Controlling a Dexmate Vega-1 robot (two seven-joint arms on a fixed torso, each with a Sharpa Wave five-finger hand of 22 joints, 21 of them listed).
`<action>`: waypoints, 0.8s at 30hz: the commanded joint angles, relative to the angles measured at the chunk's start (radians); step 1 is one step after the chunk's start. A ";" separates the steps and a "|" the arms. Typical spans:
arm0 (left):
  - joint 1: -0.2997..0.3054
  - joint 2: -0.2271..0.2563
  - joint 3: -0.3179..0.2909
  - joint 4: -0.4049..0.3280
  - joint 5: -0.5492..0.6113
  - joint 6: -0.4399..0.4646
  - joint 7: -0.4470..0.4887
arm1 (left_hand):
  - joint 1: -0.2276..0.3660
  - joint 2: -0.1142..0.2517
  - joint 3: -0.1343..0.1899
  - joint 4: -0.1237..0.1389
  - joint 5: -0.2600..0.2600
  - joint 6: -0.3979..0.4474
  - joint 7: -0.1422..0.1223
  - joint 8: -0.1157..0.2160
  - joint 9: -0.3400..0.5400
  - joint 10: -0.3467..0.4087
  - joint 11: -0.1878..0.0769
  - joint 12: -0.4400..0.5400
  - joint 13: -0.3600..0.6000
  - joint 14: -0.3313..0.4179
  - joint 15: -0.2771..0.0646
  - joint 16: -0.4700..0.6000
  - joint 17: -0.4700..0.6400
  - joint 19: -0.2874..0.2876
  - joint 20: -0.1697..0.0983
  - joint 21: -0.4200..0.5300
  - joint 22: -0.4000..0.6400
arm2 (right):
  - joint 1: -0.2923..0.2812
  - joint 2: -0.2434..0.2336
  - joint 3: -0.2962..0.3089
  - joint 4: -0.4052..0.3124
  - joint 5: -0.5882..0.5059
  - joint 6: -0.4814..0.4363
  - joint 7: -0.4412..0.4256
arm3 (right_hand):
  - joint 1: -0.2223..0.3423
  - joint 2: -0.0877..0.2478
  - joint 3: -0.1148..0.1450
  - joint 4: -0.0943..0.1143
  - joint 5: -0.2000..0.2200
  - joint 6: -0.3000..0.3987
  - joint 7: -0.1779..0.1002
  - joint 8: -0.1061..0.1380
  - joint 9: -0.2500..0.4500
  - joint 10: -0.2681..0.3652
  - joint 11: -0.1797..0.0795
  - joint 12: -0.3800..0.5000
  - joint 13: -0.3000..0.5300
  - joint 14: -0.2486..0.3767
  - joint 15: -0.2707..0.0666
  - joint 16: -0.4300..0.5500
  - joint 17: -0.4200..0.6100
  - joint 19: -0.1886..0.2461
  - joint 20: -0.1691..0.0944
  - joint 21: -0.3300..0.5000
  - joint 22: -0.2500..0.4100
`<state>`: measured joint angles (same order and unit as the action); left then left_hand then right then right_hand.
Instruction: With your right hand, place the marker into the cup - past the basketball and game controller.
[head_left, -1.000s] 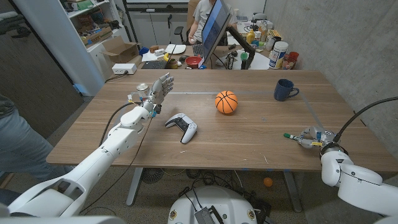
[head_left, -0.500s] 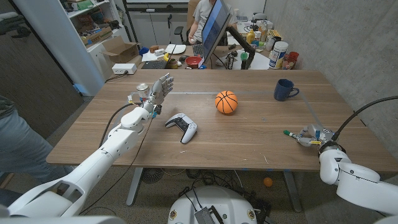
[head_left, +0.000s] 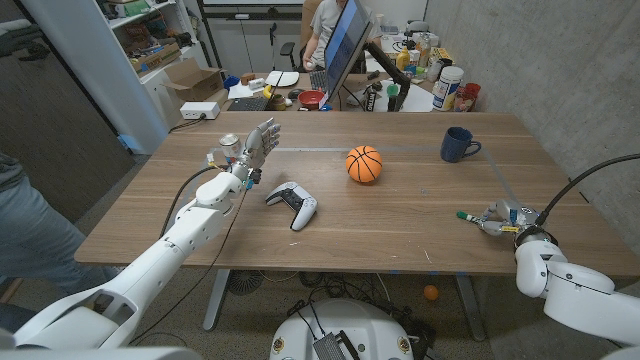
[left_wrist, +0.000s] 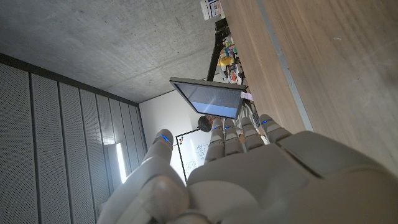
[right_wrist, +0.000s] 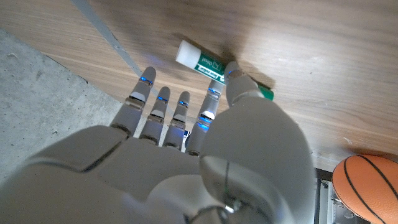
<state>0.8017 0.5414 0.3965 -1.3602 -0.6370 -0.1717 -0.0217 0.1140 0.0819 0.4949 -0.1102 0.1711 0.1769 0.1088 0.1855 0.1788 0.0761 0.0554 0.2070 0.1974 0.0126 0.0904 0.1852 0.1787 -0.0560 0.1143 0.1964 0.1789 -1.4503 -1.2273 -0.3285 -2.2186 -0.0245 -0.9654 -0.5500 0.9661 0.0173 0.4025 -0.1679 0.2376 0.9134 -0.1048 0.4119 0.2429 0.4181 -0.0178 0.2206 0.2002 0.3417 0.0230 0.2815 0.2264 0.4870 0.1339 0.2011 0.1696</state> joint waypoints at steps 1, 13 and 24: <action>-0.017 -0.011 0.010 0.017 0.004 -0.002 -0.010 | 0.002 -0.001 0.009 0.000 0.005 0.005 0.002 0.003 0.002 0.001 -0.009 0.005 0.002 -0.005 0.004 0.002 0.004 -0.001 0.010 0.003 0.004 | -0.011 -0.014 0.021 -0.011 -0.009 -0.009 -0.026 | 0.018 0.010 -0.003 0.003 0.000 0.133 -0.040 0.049 0.004 0.010 -0.002 -0.003 -0.001 0.005 0.000 0.004 0.006 0.004 -0.001 0.001 0.004; -0.028 -0.017 0.016 0.026 0.009 -0.002 -0.012 | 0.002 -0.001 0.009 0.000 0.005 0.006 0.001 0.003 0.002 0.002 -0.007 0.005 0.002 -0.004 0.004 0.003 0.004 -0.002 0.010 0.003 0.004 | 0.015 -0.030 0.021 -0.020 -0.054 -0.013 -0.038 | 0.023 0.011 -0.009 0.006 -0.002 0.133 -0.040 0.052 0.003 0.012 0.005 -0.005 0.000 0.004 0.002 0.005 0.008 0.004 -0.001 0.000 0.004; -0.039 -0.023 0.021 0.034 0.017 -0.009 -0.016 | 0.002 -0.001 0.009 0.000 0.005 0.006 0.001 0.003 0.002 0.002 -0.006 0.005 0.002 -0.005 0.005 0.003 0.004 -0.002 0.009 0.003 0.004 | 0.035 -0.055 0.030 -0.016 -0.104 0.003 -0.042 | 0.029 0.014 -0.016 0.009 -0.004 0.134 -0.041 0.055 0.002 0.017 0.011 -0.006 0.000 0.010 -0.004 0.010 0.012 0.006 -0.006 0.001 0.005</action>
<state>0.7732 0.5243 0.4122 -1.3343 -0.6263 -0.1746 -0.0355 0.1140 0.0819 0.4949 -0.1102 0.1711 0.1769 0.1088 0.1855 0.1787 0.0761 0.0554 0.2070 0.1974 0.0126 0.0904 0.1852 0.1788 -0.0559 0.1143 0.1964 0.1789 -1.4331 -1.2648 -0.3077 -2.2368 -0.0895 -0.9754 -0.5888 0.9882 0.0159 0.3904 -0.1613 0.2372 0.9170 -0.1013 0.4118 0.2429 0.4274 -0.0085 0.2206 0.2002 0.3415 0.0232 0.2856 0.2351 0.4869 0.1339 0.2011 0.1696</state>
